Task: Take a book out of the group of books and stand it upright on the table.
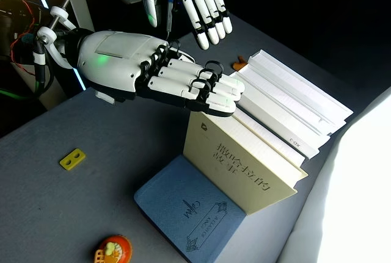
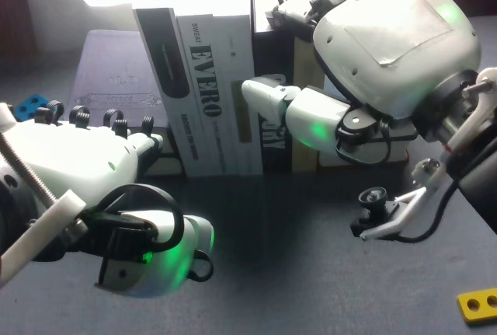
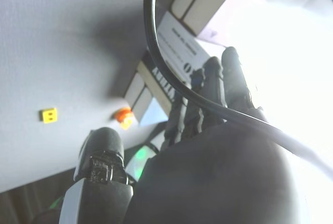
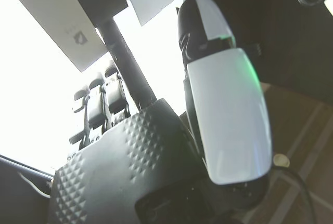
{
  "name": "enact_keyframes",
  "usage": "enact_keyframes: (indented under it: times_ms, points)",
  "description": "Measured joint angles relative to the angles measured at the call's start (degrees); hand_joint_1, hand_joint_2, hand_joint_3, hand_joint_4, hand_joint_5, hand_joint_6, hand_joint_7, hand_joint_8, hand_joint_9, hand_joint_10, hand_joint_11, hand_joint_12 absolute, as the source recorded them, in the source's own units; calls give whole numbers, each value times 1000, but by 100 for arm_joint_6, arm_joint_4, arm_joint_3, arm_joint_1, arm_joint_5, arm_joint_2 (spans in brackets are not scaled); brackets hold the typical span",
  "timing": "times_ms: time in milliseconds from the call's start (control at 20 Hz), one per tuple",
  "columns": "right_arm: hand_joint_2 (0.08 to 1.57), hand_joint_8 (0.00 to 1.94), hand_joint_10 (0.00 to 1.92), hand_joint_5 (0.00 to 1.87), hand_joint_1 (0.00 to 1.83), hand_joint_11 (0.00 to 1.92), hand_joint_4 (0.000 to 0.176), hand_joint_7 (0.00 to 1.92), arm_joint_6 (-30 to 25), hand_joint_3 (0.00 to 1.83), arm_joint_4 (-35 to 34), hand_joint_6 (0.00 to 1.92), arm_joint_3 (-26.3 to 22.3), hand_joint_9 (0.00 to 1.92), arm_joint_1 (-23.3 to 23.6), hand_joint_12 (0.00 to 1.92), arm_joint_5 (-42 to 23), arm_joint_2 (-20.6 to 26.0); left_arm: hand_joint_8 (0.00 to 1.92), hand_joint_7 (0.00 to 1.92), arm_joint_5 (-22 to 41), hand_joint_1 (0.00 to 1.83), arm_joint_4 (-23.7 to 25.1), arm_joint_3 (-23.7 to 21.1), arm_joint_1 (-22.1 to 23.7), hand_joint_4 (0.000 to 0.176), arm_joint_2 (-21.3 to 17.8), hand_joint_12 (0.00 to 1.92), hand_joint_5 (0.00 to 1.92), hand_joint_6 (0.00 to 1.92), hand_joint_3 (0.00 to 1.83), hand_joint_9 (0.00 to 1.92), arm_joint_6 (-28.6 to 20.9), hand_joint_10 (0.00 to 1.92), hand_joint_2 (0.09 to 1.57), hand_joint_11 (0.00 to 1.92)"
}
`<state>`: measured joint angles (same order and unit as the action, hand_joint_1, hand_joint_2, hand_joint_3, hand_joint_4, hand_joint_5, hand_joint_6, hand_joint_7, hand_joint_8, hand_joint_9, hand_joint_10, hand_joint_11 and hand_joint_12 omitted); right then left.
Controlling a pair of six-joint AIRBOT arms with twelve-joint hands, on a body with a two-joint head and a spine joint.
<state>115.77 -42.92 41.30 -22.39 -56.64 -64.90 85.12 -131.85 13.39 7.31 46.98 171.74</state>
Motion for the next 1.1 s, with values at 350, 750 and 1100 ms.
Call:
enact_keyframes:
  times_ms: [350, 750, 1100]
  points:
    - [1239, 7, 0, 614, 0, 0, 0, 26, 566, 16, 120, 207, -839, 0, -363, 0, -170, 341, 9, 35, 2, 0, -9, 0, 33, 22, 0, 12, 0, 0, 2, 4, 0, 0, 1320, 2]
    - [1241, 2, 0, 660, 0, 0, 0, 19, 1292, 14, -168, 221, -1408, 0, -614, 0, -483, 389, 1, 23, 2, 0, -15, 0, 33, 26, 0, 0, 0, 0, 0, 0, 0, 0, 1317, 0]
    - [1246, 0, 0, 669, 0, 0, 0, 21, 1657, 13, -446, 220, -1899, 0, -1060, 0, -264, 496, 4, 18, -2, 0, -15, 0, 33, 27, 0, 0, 0, 0, 0, 0, 0, 0, 1312, 0]
